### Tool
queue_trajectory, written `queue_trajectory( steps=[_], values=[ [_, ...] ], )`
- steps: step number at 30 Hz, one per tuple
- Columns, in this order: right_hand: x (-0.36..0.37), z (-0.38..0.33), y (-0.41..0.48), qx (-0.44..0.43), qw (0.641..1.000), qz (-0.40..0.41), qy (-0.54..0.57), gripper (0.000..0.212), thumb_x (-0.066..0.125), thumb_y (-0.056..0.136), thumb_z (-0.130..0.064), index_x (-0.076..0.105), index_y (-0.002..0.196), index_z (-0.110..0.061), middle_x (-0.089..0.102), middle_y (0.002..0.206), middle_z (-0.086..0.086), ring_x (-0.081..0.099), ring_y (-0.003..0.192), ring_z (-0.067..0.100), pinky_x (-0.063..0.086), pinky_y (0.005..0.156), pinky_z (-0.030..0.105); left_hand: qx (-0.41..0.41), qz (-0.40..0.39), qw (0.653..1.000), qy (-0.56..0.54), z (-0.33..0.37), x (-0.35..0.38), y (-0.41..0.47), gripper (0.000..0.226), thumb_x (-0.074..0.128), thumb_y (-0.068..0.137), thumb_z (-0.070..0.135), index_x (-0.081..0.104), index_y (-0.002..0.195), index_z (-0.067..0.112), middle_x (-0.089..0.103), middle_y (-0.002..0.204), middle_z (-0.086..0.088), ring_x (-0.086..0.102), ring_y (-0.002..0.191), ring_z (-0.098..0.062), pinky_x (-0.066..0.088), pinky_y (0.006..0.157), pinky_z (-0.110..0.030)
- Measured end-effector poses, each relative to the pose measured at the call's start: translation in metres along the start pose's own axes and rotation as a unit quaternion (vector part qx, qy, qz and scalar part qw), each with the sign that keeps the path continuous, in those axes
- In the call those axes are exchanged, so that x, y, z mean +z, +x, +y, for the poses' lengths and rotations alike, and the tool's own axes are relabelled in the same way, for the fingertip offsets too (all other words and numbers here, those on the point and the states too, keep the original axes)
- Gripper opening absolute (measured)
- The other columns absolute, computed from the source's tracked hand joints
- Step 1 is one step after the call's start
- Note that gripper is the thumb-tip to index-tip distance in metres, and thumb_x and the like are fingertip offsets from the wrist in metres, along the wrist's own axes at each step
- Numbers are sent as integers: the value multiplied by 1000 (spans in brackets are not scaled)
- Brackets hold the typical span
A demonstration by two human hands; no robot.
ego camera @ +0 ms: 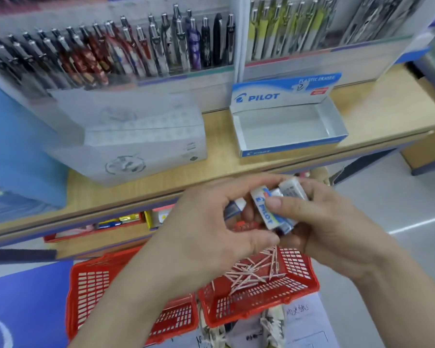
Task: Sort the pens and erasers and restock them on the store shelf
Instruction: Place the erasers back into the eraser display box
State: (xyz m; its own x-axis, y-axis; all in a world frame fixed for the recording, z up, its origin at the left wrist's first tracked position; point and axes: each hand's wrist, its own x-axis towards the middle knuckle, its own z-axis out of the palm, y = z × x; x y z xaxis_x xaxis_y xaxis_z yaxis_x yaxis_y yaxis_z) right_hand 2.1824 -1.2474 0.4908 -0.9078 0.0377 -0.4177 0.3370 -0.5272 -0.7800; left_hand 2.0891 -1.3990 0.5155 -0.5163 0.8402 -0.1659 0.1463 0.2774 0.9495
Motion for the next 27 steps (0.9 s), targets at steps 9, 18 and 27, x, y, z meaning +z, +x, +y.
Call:
queue_trajectory(
  steps=[9, 18, 27],
  values=[
    [-35, -47, 17, -91, 987, 130, -35, 26, 73, 61, -11, 62, 84, -12, 63, 68, 7, 61, 55, 14, 47, 44, 19, -10, 208, 977, 47, 0, 28, 64, 16, 73, 77, 35, 66, 91, 32, 60, 62, 5, 45, 47, -5, 41, 47, -20],
    [-77, -83, 57, -123, 944, 201, -229, 10, 71, 82, -7, 64, 82, -14, 64, 70, 3, 67, 63, 14, 48, 47, 20, -130, 311, 867, 366, -29, 38, 126, 42, 45, 93, 22, 47, 135, 22, 58, 110, -11, 56, 95, -32, 42, 75, -39],
    [-68, -64, 106, -126, 907, 243, -320, 11, 70, 78, -10, 64, 71, -16, 65, 60, 3, 68, 62, 24, 58, 65, 46, -155, 332, 885, 288, -22, 66, 107, 35, 60, 84, 31, 53, 118, 35, 55, 79, 13, 44, 68, -10, 30, 62, -26]
  ],
)
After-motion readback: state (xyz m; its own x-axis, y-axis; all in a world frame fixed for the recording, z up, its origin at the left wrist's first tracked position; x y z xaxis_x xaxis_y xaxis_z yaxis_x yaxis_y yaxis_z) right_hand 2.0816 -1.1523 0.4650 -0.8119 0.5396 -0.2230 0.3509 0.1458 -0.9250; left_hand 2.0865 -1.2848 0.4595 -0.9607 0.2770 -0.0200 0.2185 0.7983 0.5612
